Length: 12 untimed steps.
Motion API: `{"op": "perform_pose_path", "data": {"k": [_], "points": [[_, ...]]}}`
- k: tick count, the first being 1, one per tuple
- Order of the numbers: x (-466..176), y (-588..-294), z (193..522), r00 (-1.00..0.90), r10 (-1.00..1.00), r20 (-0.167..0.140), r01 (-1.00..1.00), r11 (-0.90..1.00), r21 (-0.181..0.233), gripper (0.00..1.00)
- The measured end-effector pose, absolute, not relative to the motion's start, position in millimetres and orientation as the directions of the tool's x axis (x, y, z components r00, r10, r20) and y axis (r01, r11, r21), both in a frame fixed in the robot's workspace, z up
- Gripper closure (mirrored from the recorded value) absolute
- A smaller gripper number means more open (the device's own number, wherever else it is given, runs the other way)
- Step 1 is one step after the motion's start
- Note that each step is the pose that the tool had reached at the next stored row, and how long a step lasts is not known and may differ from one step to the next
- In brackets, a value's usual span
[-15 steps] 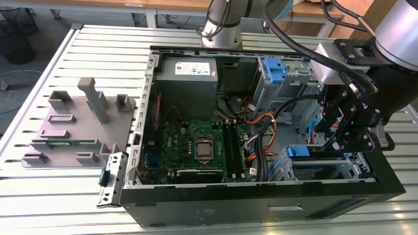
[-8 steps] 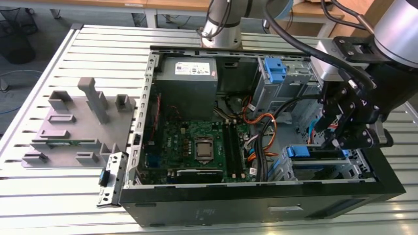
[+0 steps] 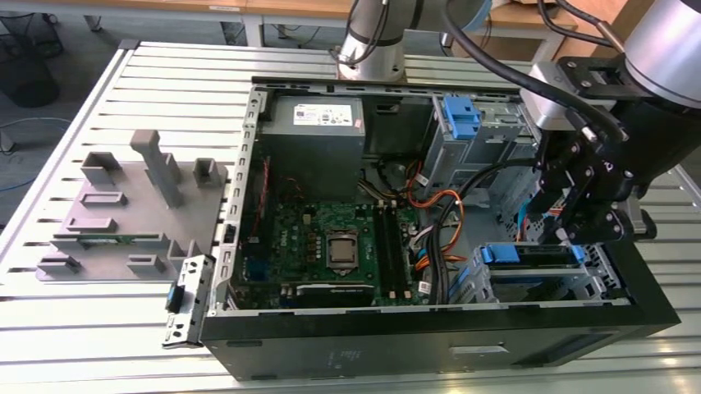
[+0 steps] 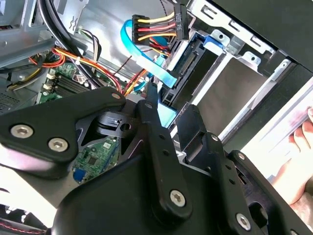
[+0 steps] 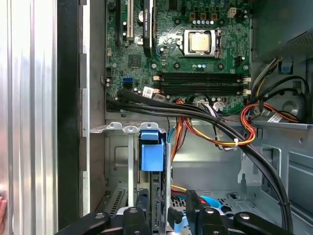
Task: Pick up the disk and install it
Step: 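Insert the first disk wire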
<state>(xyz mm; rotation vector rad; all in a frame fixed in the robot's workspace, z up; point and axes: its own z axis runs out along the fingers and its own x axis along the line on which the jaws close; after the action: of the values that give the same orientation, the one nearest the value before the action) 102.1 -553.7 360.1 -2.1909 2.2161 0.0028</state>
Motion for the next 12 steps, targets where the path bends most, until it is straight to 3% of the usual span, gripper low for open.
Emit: {"op": "perform_pose_path", "data": {"k": [12], "points": [[111.5,-552.6,359.9,-0.011,-1.000,-0.019,-1.000,0.012,-0.017,0.56]]}}
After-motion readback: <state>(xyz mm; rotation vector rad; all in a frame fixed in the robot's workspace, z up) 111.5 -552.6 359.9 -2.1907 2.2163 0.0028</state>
